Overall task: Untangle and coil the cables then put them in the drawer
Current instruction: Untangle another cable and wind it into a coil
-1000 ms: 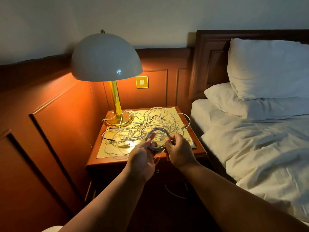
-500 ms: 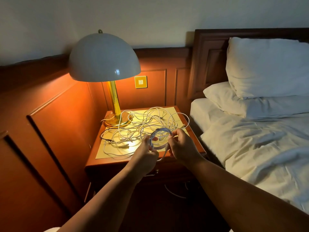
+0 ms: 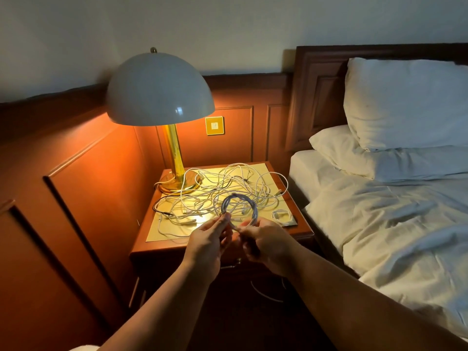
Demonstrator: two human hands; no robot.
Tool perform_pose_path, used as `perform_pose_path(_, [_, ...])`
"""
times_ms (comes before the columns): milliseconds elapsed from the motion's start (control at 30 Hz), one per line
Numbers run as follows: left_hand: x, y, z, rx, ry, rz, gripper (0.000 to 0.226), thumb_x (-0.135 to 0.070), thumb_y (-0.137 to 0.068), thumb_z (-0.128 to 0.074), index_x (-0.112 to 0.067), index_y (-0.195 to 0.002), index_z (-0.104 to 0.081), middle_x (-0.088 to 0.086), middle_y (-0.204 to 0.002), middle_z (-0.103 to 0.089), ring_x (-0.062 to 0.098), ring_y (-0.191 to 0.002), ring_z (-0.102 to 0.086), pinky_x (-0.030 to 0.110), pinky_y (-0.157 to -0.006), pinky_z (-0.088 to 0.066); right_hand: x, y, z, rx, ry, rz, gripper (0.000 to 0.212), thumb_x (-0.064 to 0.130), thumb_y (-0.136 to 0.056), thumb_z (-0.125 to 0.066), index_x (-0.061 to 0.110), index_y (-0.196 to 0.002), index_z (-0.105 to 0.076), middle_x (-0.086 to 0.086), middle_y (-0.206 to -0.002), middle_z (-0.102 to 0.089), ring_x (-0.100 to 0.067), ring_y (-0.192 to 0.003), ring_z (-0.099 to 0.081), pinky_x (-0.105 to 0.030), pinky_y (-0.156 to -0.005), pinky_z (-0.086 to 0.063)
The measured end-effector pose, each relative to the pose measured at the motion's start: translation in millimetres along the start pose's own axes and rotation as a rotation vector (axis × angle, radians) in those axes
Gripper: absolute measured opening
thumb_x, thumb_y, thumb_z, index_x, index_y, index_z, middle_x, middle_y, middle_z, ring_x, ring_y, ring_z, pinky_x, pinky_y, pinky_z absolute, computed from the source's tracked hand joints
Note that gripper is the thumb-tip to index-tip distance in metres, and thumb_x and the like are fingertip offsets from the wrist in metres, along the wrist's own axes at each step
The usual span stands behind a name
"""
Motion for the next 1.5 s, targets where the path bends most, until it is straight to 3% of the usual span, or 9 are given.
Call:
perform_pose_path(100, [-15.7, -1.9, 5.5, 0.002, -0.24, -0.111, 0.031, -0.026, -0.093, -0.064, 0.005, -0.096, -0.068, 0.012, -0.08, -0.063, 0.02, -0.076, -0.057, 0.032, -0.071, -0.047, 17.7, 2.3, 6.1, -0.06, 0.366, 0.045, 0.02, 0.035, -0.097, -0.058, 0.019, -0.109, -0.056, 0.0, -0.086, -0.06, -0.008, -0.07, -0.052, -0.022, -0.057, -0.039])
perform_pose_path(267, [-38.2, -4.8, 3.9, -0.004, -0.511, -0.24, 0.029, -0.02, -0.1, -0.055, 0.005, -0.089, -0.067, 0.008, -0.069, -0.059, 0.018, -0.066, -0.054, 0.029, -0.062, -0.045, 50.1, 3.4, 15.2, -0.164, 0.456, 0.238, 0.02, 0.027, -0.103, -0.047, 0.012, -0.111, -0.058, -0.002, -0.084, -0.058, -0.008, -0.071, -0.054, -0.014, -0.053, -0.042])
perform_pose_path(367, [-41.9, -6.1, 7.9, -0.034, -0.325, -0.217, 0.015, -0.017, -0.093, -0.065, -0.003, -0.097, -0.067, 0.007, -0.078, -0.065, 0.017, -0.073, -0.062, 0.027, -0.067, -0.052, 41.6, 0.6, 12.0, -0.132, 0.459, 0.194, 0.016, 0.021, -0.105, -0.041, 0.014, -0.104, -0.056, -0.005, -0.082, -0.058, -0.008, -0.066, -0.053, -0.017, -0.054, -0.042])
perform_pose_path(467, [-29.9, -8.4, 13.8, -0.075, -0.099, -0.103, 0.028, -0.01, -0.084, -0.074, -0.005, -0.109, -0.063, 0.01, -0.089, -0.07, 0.02, -0.086, -0.067, 0.029, -0.073, -0.054, 28.0, -1.6, 10.7, -0.112, 0.307, 0.134, 0.019, 0.019, -0.106, -0.039, 0.009, -0.106, -0.054, -0.006, -0.08, -0.056, -0.01, -0.066, -0.052, -0.021, -0.056, -0.044])
perform_pose_path(733, [-11.8, -5.3, 3.9, -0.034, 0.004, -0.034, 0.033, -0.011, -0.086, -0.071, -0.007, -0.117, -0.06, 0.01, -0.091, -0.074, 0.027, -0.096, -0.069, 0.042, -0.085, -0.05, 0.7, -2.9, 13.8, -0.153, 0.101, -0.033, 0.02, 0.021, -0.105, -0.04, 0.01, -0.108, -0.056, -0.007, -0.079, -0.06, -0.013, -0.065, -0.053, -0.025, -0.06, -0.044])
perform_pose_path(1067, [4.3, 2.0, -13.2, 0.067, 0.313, 0.009, 0.025, -0.009, -0.097, -0.053, -0.017, -0.12, -0.046, 0.014, -0.082, -0.066, 0.025, -0.081, -0.064, 0.036, -0.077, -0.051, -3.5, -7.8, 24.3, -0.287, 0.138, -0.098, 0.022, 0.02, -0.106, -0.038, 0.01, -0.112, -0.056, -0.01, -0.092, -0.06, -0.017, -0.079, -0.057, -0.028, -0.067, -0.051])
perform_pose_path(1233, [4.9, 2.9, -20.0, 0.077, 0.415, 0.004, 0.031, -0.003, -0.098, -0.046, -0.015, -0.125, -0.04, 0.009, -0.07, -0.062, 0.015, -0.057, -0.061, 0.025, -0.05, -0.052, -11.9, -9.4, 20.7, -0.274, -0.027, -0.165, 0.021, 0.013, -0.104, -0.04, 0.005, -0.103, -0.059, -0.015, -0.094, -0.065, -0.022, -0.084, -0.061, -0.034, -0.076, -0.053])
perform_pose_path(1400, [-1.1, -2.2, -11.6, 0.091, 0.061, -0.03, 0.03, -0.01, -0.097, -0.054, -0.02, -0.124, -0.046, 0.011, -0.085, -0.064, 0.028, -0.085, -0.063, 0.049, -0.086, -0.047, -15.5, -8.9, 23.9, -0.253, -0.109, -0.179, 0.022, 0.011, -0.104, -0.041, 0.0, -0.104, -0.061, -0.017, -0.095, -0.064, -0.024, -0.086, -0.06, -0.034, -0.074, -0.053])
perform_pose_path(1500, [-7.3, -2.8, -11.9, 0.129, -0.108, -0.051, 0.028, -0.007, -0.097, -0.052, -0.021, -0.121, -0.047, 0.011, -0.089, -0.065, 0.026, -0.086, -0.067, 0.047, -0.09, -0.048, -7.9, -9.9, 32.0, -0.257, -0.103, -0.14, 0.022, 0.012, -0.103, -0.044, 0.0, -0.105, -0.062, -0.017, -0.096, -0.062, -0.024, -0.086, -0.06, -0.033, -0.07, -0.055])
Point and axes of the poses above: each hand's wrist, its own y-axis away from the middle knuckle, its own z-axis out of the back of the hand, x = y × z, the point moved 10 cm from there along -y, towards the middle knuckle
